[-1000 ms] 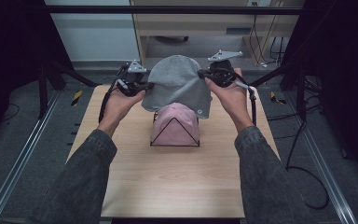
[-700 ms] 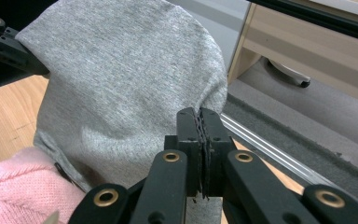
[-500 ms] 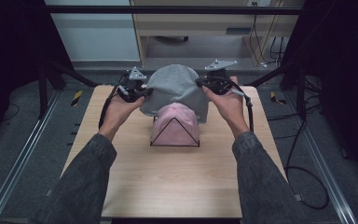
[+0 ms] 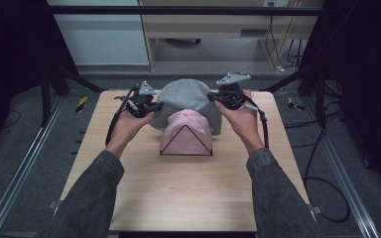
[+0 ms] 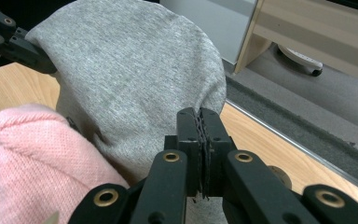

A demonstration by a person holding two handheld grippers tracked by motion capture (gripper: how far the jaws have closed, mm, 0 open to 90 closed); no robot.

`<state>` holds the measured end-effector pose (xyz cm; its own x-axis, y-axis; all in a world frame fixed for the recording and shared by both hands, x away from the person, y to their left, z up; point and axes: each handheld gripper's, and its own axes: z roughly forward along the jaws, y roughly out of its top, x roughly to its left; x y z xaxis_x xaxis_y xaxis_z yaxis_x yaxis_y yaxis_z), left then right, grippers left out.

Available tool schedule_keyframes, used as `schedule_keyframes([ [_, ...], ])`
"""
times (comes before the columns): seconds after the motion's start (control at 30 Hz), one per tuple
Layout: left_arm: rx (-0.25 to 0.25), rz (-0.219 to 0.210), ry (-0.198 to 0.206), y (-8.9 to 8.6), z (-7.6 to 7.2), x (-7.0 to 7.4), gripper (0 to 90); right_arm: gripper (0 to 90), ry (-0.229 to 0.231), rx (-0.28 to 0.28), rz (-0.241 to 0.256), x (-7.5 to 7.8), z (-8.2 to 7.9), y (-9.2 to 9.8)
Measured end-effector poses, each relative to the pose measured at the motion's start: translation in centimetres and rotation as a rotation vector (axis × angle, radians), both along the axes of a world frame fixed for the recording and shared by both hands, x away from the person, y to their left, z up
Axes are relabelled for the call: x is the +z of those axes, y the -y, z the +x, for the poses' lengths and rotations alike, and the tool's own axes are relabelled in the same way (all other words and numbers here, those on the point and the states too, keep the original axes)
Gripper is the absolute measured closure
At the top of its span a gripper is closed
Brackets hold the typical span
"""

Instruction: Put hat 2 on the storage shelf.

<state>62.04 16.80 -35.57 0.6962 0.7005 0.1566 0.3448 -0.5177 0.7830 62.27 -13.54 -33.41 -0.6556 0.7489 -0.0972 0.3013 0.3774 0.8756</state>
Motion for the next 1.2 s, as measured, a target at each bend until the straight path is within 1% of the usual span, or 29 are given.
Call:
schedule_keyframes([
  [0.17, 0.000, -0.010, -0.009, -0.2, -0.4, -0.7, 87.1, 88.7, -0.008, 0.003, 0.000, -0.7, -0.4, 0.0],
  [0.3, 0.002, -0.008, -0.009, -0.2, -0.7, -1.0, 87.1, 88.7, -0.015, 0.004, 0.001, -1.1, -0.7, 0.1],
  [0.4, 0.007, 0.007, -0.023, -0.2, -0.7, -1.5, 87.0, 88.7, -0.027, 0.002, -0.006, -1.5, -0.7, 0.0],
  [0.47, 0.007, 0.003, -0.029, -0.2, -0.8, -1.7, 87.0, 88.7, -0.028, 0.002, -0.007, -1.7, -0.8, 0.0],
  [0.6, 0.001, 0.012, -0.035, -0.1, -1.0, -2.1, 87.0, 88.7, -0.037, 0.003, -0.009, -2.1, -1.0, 0.0],
  [0.83, 0.008, 0.007, -0.052, -0.4, -1.3, -2.9, 86.8, 88.7, -0.042, 0.011, -0.002, -2.7, -1.6, 0.1],
  [0.9, 0.003, 0.018, -0.059, -0.3, -1.3, -3.1, 86.7, 88.7, -0.045, 0.012, -0.001, -2.8, -1.8, 0.1],
  [0.97, 0.009, 0.009, -0.059, -0.3, -1.4, -3.2, 86.6, 88.7, -0.047, 0.014, 0.002, -2.9, -1.9, 0.1],
  [1.0, 0.007, 0.011, -0.061, -0.3, -1.4, -3.3, 86.6, 88.7, -0.053, 0.014, 0.004, -2.9, -2.0, 0.1],
  [1.03, 0.006, 0.014, -0.067, -0.4, -1.4, -3.4, 86.6, 88.7, -0.048, 0.019, -0.001, -3.0, -2.0, 0.1],
  [1.2, 0.009, 0.015, -0.080, -0.5, -1.4, -3.9, 86.5, 88.6, -0.059, 0.018, -0.002, -3.3, -2.1, 0.1],
])
